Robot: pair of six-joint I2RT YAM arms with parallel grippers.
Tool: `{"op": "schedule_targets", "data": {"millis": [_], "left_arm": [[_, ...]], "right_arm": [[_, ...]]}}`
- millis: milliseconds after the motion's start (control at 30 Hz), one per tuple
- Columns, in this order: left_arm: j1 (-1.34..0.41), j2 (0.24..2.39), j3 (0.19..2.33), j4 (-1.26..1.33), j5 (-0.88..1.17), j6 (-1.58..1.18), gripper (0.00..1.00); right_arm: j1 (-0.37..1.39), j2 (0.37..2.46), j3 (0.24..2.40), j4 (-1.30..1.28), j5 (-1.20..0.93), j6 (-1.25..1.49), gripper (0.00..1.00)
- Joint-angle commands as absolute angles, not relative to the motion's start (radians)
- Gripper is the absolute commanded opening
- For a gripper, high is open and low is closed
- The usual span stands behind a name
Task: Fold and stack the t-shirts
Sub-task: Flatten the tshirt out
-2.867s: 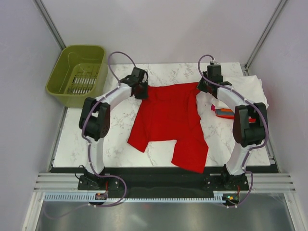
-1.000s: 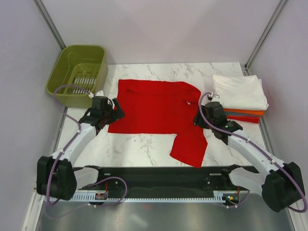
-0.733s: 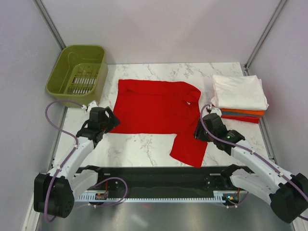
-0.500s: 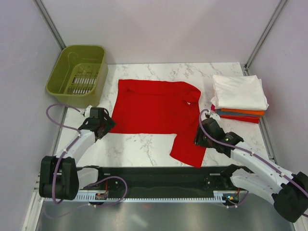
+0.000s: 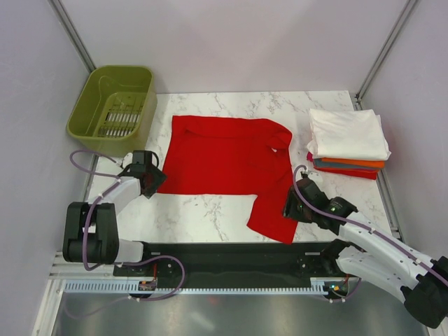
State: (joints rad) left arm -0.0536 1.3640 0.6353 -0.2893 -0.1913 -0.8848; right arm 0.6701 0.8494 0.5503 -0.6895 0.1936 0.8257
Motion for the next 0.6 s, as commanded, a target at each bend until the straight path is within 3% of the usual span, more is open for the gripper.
{"op": "schedule_targets", "data": {"millis": [0,567], "left_arm": [[-0.049,1.396,0.657,-0.262,-0.184,-0.954,0.63],[-0.049,1.301,0.554,-0.311,-0.218,-0.991,0.59]], "right_arm": [[0.678,0.825,0.560,-0.764,0.229,0.874,0.59],[0.681,0.839,0.597,-0.841,0.218,0.894,0.58]]}}
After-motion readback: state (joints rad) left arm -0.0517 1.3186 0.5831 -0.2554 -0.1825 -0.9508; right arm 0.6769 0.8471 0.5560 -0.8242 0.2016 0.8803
